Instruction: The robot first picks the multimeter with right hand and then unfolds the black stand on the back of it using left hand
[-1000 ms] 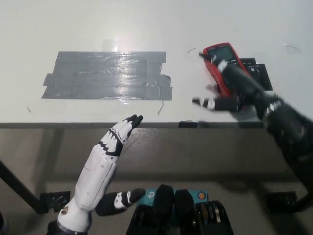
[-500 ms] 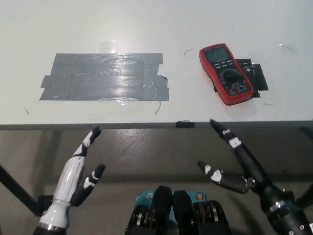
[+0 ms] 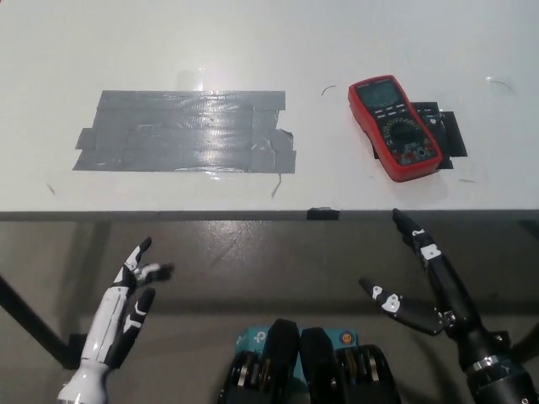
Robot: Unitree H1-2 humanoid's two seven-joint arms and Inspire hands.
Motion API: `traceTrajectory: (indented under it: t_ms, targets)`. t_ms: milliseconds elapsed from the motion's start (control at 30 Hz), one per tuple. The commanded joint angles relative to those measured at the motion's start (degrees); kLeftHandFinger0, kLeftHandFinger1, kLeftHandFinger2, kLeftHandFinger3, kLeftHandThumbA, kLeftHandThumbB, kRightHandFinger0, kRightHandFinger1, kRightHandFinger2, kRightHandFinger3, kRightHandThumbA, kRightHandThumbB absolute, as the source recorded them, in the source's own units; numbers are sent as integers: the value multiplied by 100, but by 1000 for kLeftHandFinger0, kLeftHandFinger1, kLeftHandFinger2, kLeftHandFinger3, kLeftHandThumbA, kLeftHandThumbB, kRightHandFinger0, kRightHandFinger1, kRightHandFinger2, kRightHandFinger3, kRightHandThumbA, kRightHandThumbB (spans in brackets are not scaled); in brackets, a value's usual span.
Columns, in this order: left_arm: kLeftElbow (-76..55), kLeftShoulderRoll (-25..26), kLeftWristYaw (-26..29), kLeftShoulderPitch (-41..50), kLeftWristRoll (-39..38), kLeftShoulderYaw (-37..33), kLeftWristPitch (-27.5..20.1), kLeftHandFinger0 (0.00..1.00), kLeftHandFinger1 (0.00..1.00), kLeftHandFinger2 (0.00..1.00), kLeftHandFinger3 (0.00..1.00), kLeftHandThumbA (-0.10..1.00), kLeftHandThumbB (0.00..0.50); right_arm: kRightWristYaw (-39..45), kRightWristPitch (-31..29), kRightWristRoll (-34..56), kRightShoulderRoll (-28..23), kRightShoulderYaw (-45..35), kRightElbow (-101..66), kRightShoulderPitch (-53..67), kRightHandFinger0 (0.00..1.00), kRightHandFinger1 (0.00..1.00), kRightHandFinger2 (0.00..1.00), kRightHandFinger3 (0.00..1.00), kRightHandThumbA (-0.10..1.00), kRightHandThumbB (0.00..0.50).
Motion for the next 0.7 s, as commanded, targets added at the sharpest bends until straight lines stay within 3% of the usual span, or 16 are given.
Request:
traceTrajectory:
  t_ms: [0,100,200,300,367,400,433,467,500,667]
  targets:
    - [-244,2,-98,84,-116,87,35,1000,374,8,1000,1000,218,-21,-411,39,64,-142,-118,8,1000,1000,1000,1000,727,349]
    - [-226,-11,-105,77,-118,110,1,1000,401,12,1000,1000,205,-7,-401,21,74,-159,-148,21,1000,1000,1000,1000,713,340]
    - [-230,-11,-161,77,-172,123,-1,1000,339,59,1000,1000,203,4,-443,11,82,-175,-108,18,1000,1000,1000,1000,709,341]
    - [-250,-12,-195,57,-179,131,30,1000,365,69,1000,1000,212,20,-415,-31,84,-176,-109,4,1000,1000,1000,1000,709,338]
    - [-226,-1,-194,49,-155,125,-38,1000,411,162,1000,1000,211,17,-434,-61,92,-165,-122,13,1000,1000,1000,1000,704,340]
    - [-211,2,-191,46,-148,123,-67,1000,528,373,1000,1000,211,12,-459,-66,98,-164,-117,14,1000,1000,1000,1000,701,339]
    - [-205,6,-200,20,-142,116,-59,1000,539,390,1000,1000,211,3,-472,-60,100,-175,-108,14,1000,1000,1000,1000,699,339]
    - [-191,29,-237,7,-142,101,-13,1000,883,774,1000,1000,215,0,-483,-58,108,-175,-109,16,1000,1000,1000,1000,698,341]
    - [-219,49,-286,-5,-116,74,111,1000,1000,1000,1000,1000,248,5,-494,-58,102,-176,-105,14,1000,1000,1000,1000,695,340]
    - [-406,102,-469,-42,-99,52,409,1000,1000,1000,1000,1000,254,20,-473,-110,81,-179,-101,-47,1000,1000,1000,1000,698,335]
